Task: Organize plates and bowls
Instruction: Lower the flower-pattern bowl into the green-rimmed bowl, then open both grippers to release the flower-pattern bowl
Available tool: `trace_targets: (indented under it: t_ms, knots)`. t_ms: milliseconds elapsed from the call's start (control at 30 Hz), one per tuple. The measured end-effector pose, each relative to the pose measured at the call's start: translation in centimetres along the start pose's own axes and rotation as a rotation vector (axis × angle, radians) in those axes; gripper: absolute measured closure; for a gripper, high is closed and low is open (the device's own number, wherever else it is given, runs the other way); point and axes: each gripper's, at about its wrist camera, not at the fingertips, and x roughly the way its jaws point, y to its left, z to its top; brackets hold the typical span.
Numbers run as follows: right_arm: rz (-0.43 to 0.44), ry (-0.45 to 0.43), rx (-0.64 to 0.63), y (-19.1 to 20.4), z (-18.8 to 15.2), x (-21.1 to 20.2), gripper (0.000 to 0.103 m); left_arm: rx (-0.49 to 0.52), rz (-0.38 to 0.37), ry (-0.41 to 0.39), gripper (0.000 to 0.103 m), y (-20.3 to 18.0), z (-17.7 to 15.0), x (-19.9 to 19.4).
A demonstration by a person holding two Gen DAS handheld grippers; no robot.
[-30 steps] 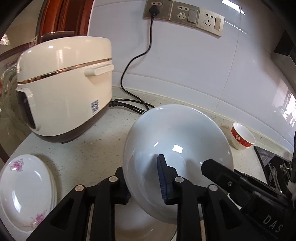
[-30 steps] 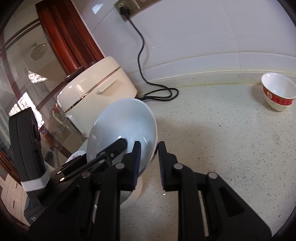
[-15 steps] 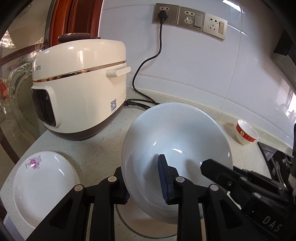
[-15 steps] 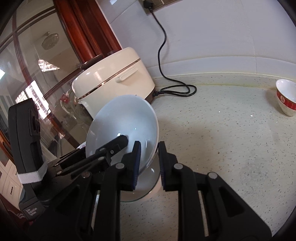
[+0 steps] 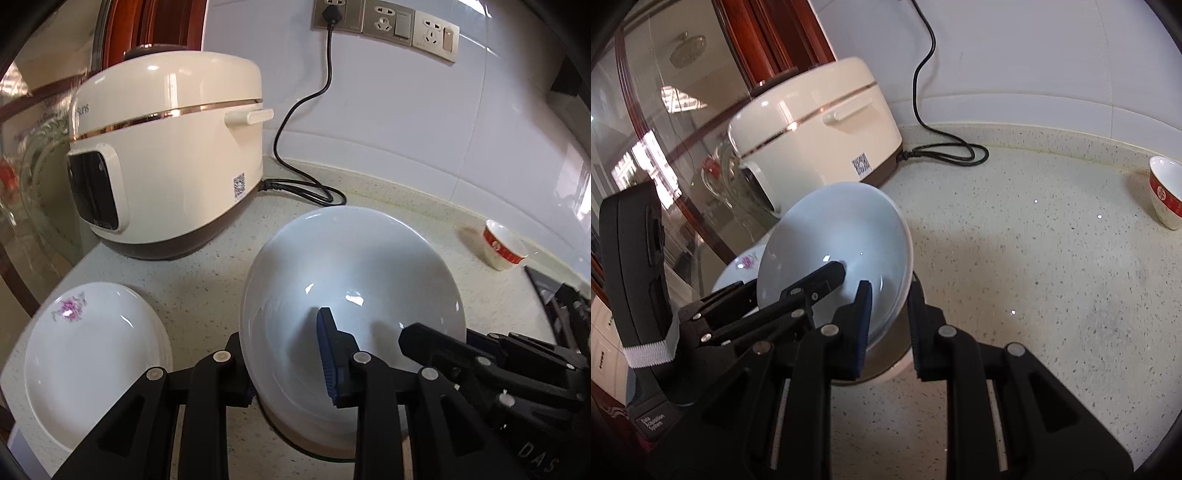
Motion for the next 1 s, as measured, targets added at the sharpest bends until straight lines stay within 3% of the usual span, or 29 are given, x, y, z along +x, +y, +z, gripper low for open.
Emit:
trace_targets:
  t_ms: [700,867,1000]
  knots:
    - [-0.026,0.026,-0.03,0.23,-0.29,1.1,0.08,0.031,0.034,0.022,0.071,0.21,-0.47,0.83]
    - [-0.069,-0.003,-0.065,0.63,-0.28,0.74,0.08,0.037,0.051,0.021,0.061,0.28,-0.46,0.86]
    - [-0.11,-0.028,-0.078,0.53,-0.18,0.41,0.072,0.04,0.057,-0.001,0.055,0.28,-0.24,0.43]
